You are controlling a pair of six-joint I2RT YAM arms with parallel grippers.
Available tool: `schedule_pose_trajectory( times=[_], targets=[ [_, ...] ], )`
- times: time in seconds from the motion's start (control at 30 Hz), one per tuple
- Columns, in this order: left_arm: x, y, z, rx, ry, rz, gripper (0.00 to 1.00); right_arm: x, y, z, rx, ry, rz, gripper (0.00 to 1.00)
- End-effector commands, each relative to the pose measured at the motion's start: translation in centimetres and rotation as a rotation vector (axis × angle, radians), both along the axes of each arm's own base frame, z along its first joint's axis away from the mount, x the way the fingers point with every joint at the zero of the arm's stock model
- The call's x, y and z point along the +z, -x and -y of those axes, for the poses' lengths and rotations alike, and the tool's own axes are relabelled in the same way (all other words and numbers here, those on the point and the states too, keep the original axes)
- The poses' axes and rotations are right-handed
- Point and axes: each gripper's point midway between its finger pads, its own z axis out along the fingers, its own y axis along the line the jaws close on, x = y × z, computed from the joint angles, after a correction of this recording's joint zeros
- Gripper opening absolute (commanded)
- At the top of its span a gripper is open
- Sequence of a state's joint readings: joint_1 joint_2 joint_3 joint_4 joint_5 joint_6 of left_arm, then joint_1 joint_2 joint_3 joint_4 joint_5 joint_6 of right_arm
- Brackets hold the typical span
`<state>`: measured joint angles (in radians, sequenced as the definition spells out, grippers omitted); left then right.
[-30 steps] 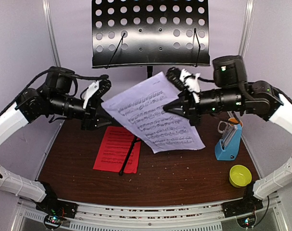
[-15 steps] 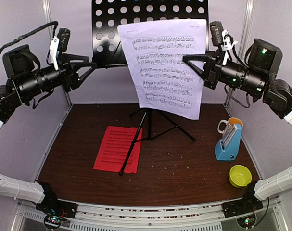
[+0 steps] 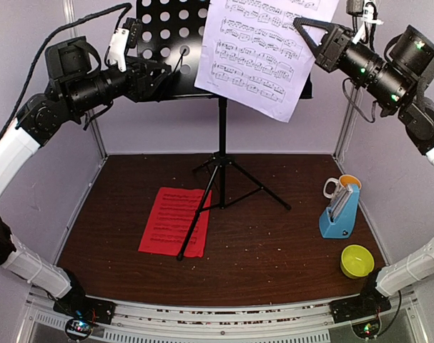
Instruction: Set up the instrument practice props
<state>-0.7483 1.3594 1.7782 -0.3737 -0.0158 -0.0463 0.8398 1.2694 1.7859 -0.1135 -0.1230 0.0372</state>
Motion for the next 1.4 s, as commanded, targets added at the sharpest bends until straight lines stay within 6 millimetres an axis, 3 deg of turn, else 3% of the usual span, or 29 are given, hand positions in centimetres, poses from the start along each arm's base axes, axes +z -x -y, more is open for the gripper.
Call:
schedule_pose_trajectory(
  times=[0.0, 0.27, 0.53, 0.77, 1.0, 1.37],
  targets=[
    [3.1, -0.7, -0.5, 0.057, 0.052, 0.063, 0.44, 1.4, -1.7, 0.3, -0.047, -0.04, 0.001, 0.0],
    [2.3, -2.4, 1.1, 0.061, 0.014, 0.049, 0.43, 1.6, -3.6, -0.5, -0.08, -0.035, -0.002, 0.0],
    [2.1, -1.7, 2.6, 0.058, -0.035, 0.083, 0.46, 1.0, -4.7, -0.9, -0.096, -0.027, -0.016, 0.0],
    [1.2, -3.4, 1.9, 0.215, -0.085, 0.065, 0.37, 0.9, -5.0, -1.0, -0.104, -0.031, -0.02, 0.0],
    [-0.1, -4.8, 2.0, 0.286, -0.142, 0.045, 0.35, 0.8, -5.0, -1.0, -0.105, -0.029, -0.022, 0.0],
    [0.9, -3.9, 2.2, 0.252, -0.095, 0.076, 0.02, 0.4, -5.4, -0.5, -0.14, -0.027, -0.031, 0.0]
  ],
)
